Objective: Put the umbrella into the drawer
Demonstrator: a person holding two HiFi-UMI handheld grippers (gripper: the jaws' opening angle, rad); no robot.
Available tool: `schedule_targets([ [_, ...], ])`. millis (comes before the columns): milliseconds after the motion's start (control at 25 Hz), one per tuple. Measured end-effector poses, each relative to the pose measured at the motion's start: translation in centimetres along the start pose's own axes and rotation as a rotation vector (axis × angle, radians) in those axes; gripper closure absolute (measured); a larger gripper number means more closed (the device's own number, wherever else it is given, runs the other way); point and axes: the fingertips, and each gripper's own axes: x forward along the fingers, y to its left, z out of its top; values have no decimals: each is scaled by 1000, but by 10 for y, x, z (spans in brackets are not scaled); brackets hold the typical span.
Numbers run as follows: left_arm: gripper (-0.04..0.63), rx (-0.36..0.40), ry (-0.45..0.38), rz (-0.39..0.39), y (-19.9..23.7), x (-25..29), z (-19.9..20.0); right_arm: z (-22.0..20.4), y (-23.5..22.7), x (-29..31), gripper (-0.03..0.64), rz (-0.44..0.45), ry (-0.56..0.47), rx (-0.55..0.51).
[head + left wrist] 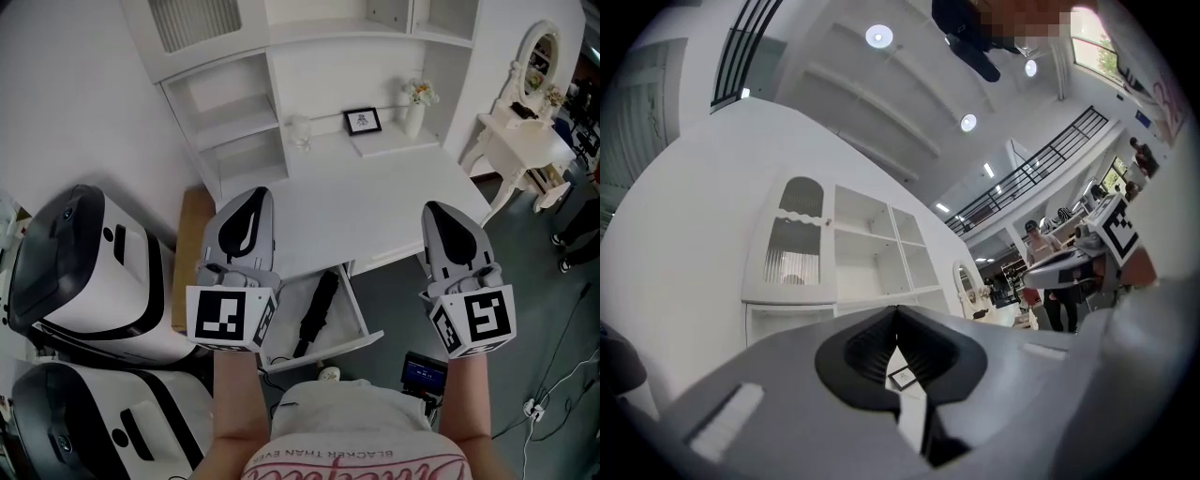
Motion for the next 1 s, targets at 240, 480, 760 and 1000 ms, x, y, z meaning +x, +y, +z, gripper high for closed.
schedule_targets([
  [240,584,19,7,13,-2,-5,-2,-1,9,0,607,17,3,-7],
  [480,584,17,-3,5,-6,-7,2,-1,10,-2,607,20,5,-4],
  [760,585,-8,-12,9,-4,-9,3,0,9,-3,607,15,3,0],
  [1000,586,-5,-16,6,-6,-13,3,-1,9,-5,607,9,-3,8],
])
